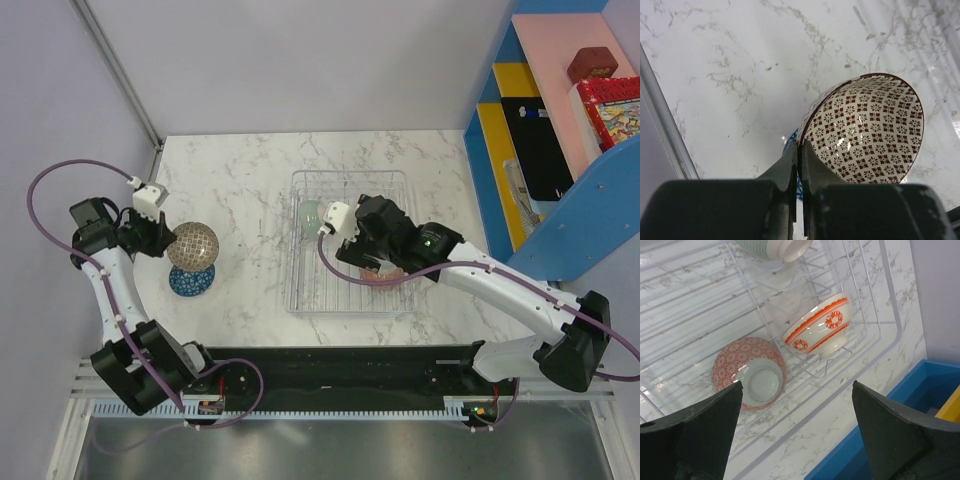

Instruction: Load the bowls into the dish rack

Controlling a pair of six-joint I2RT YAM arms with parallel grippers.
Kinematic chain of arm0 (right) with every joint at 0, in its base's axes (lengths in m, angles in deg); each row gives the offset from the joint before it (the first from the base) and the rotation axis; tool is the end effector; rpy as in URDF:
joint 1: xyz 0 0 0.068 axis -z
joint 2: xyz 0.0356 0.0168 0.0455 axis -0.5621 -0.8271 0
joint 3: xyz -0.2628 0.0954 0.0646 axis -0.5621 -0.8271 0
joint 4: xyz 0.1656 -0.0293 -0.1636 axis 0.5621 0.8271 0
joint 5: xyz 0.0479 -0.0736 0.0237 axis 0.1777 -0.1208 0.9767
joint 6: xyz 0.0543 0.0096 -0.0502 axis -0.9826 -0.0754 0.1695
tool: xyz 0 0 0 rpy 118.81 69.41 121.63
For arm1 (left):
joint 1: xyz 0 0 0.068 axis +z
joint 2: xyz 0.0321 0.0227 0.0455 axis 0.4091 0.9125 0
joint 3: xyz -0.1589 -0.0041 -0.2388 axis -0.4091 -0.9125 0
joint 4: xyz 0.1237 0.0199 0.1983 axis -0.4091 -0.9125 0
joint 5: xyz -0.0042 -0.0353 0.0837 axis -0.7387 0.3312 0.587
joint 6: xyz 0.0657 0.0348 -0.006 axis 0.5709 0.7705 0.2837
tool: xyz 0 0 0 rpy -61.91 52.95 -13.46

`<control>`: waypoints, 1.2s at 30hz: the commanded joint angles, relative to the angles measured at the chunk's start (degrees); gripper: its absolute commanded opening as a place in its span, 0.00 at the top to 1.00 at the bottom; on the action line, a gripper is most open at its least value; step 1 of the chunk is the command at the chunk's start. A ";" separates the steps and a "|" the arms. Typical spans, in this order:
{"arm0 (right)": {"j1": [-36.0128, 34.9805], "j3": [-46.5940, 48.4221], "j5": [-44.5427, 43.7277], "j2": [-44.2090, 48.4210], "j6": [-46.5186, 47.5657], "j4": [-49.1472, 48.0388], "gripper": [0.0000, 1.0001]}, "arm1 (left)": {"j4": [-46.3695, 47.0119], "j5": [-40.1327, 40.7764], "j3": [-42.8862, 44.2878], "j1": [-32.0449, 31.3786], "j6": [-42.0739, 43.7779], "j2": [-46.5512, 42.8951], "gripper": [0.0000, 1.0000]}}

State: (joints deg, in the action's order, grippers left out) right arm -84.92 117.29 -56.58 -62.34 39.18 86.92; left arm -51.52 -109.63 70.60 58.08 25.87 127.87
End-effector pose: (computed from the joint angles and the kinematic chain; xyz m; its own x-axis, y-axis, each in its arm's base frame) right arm 0.1857 0.1953 0.3219 -0.1062 -0.8476 -0.5199 -0.7290 0.4220 -0.5390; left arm 0.1995 0.0855 0.2929 -0.5660 0.2644 -0.7808 0.3903 0.9202 0.0287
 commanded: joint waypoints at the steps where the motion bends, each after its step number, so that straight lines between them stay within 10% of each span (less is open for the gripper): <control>1: 1.93 6.01 10.61 0.77 -3.17 -0.23 0.02 | -1.67 -13.02 5.32 -0.18 -2.90 -3.27 0.98; 21: 19.25 16.49 69.59 -11.44 -42.51 -15.59 0.02 | 14.14 -8.29 14.20 -38.84 -16.69 5.59 0.98; 28: 23.30 8.84 79.21 -14.86 -61.70 -35.38 0.02 | 18.01 -7.32 13.42 -46.40 -17.05 7.62 0.98; 36: 23.39 4.79 78.77 -15.04 -61.18 -36.53 0.02 | 22.93 -11.45 13.41 -48.35 -18.98 5.78 0.98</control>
State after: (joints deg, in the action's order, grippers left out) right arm -61.44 123.41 19.00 -77.53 -19.63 55.93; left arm -35.96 -116.58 81.88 10.02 10.75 136.02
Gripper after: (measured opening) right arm 0.975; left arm 0.042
